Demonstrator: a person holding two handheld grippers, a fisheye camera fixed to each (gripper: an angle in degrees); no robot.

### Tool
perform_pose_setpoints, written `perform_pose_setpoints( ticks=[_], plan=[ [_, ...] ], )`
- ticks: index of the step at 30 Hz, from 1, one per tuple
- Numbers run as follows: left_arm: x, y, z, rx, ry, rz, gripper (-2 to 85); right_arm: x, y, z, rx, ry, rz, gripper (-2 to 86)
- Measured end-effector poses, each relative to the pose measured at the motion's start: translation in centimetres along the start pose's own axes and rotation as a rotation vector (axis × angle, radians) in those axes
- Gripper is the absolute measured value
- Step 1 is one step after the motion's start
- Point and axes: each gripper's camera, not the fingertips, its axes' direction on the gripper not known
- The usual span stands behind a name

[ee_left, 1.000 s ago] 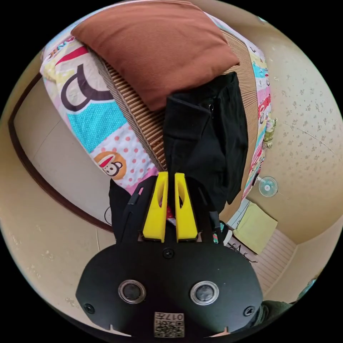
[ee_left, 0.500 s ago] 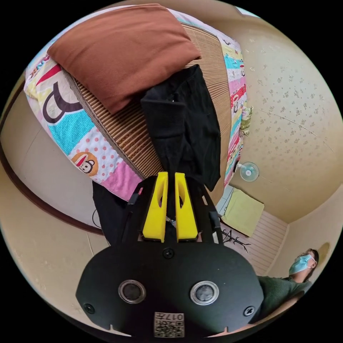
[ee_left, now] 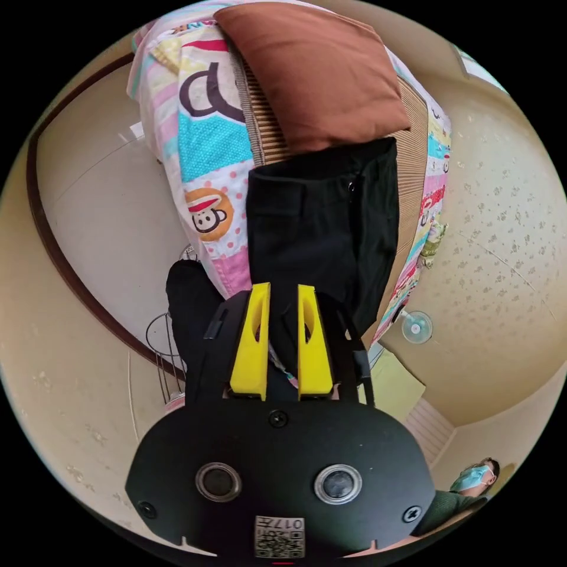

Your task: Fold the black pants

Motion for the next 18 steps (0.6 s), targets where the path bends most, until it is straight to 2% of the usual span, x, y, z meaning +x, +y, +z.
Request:
perform_pose_setpoints(
  ticks=[5, 8, 13, 18],
  plan=[
    [-0.8, -1.2, 1.6, -0.010, 0.010, -0.024, 14.6, 1.9, 1.6, -0.8, 0.048, -0.174, 0.000, 11.5],
    [-0.6, -1.7, 2.4, 0.020, -0.063, -0.035, 15.1, 1.1, 1.7, -1.2, 0.060, -0.216, -0.030, 11.8],
    [-1.6, -1.6, 3.5, 0.070, -0.064, -0.110, 13.7, -0.9, 1.1, -2.1, 0.039, -0.096, -0.046, 12.6],
    [-3.5, -1.7, 3.5, -0.003, -0.011, -0.123, 5.3, -2.0, 0.8, -2.6, -0.012, -0.017, -0.079, 12.2]
  ],
)
